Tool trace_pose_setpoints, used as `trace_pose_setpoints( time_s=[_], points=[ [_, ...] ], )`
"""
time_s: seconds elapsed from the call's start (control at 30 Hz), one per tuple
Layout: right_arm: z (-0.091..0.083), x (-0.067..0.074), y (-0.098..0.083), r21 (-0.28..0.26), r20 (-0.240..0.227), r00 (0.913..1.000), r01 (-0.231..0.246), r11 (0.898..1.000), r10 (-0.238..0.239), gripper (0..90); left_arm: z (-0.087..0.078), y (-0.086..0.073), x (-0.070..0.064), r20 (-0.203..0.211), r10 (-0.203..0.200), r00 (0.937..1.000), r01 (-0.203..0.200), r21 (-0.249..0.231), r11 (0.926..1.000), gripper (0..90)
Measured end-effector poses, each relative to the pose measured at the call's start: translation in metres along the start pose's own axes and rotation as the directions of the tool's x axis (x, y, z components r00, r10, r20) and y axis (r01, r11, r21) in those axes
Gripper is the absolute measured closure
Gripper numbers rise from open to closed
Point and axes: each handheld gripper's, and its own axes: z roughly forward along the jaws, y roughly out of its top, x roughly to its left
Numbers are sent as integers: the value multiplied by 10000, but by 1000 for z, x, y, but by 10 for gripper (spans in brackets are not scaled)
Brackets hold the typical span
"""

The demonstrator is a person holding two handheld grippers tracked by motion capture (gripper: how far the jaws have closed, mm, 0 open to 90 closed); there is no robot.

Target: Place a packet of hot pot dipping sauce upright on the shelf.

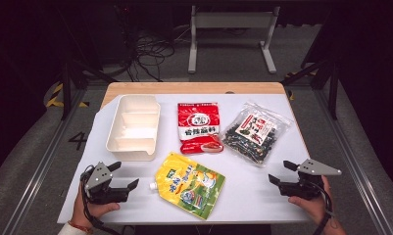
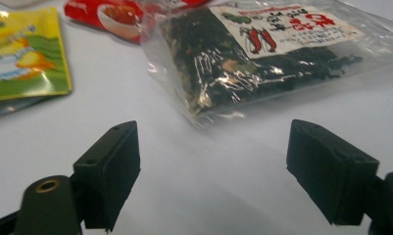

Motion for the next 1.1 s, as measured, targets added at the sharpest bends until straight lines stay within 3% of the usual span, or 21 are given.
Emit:
trace_pose_setpoints(
  time_s=[0.17,0.4,0.47,0.6,0.7,0.83,0.93,1.0,1.03,1.1],
  points=[
    [7,7,12,-70,-153,9998,107,9999,-109,274,-1,-3,-4,126,166,9998,-169,248,9995,172],
    [30,25,46,-361,-419,9977,517,9980,-532,324,-7,-7,-9,-24,226,9997,-225,488,9986,191],
    [41,31,56,-373,-749,9950,640,9973,-667,319,-7,-8,-11,-6,196,9998,-195,521,9985,190],
    [64,40,75,-302,-971,9910,895,9955,-920,304,-6,-8,-12,-2,252,9997,-252,696,9973,182],
    [83,44,89,-344,-1118,9895,884,9955,-917,314,-6,-8,-12,161,25,9999,-35,605,9982,183],
    [110,48,107,-270,-1524,9857,689,9973,-722,348,-4,-6,-13,230,25,9997,-35,462,9989,187],
    [136,52,118,129,-1567,9870,386,9992,-361,356,-2,-5,-14,300,107,9995,-122,496,9987,186],
    [152,53,126,591,-1610,9864,441,9973,-341,357,0,-5,-15,387,182,9991,-204,561,9982,183],
    [161,54,130,904,-1326,9907,419,9950,-297,358,0,-5,-15,379,203,9991,-226,607,9979,183],
    [172,53,134,1231,-1322,9912,41,9924,123,364,0,-4,-16,393,331,9987,-353,584,9977,181]
  ],
)
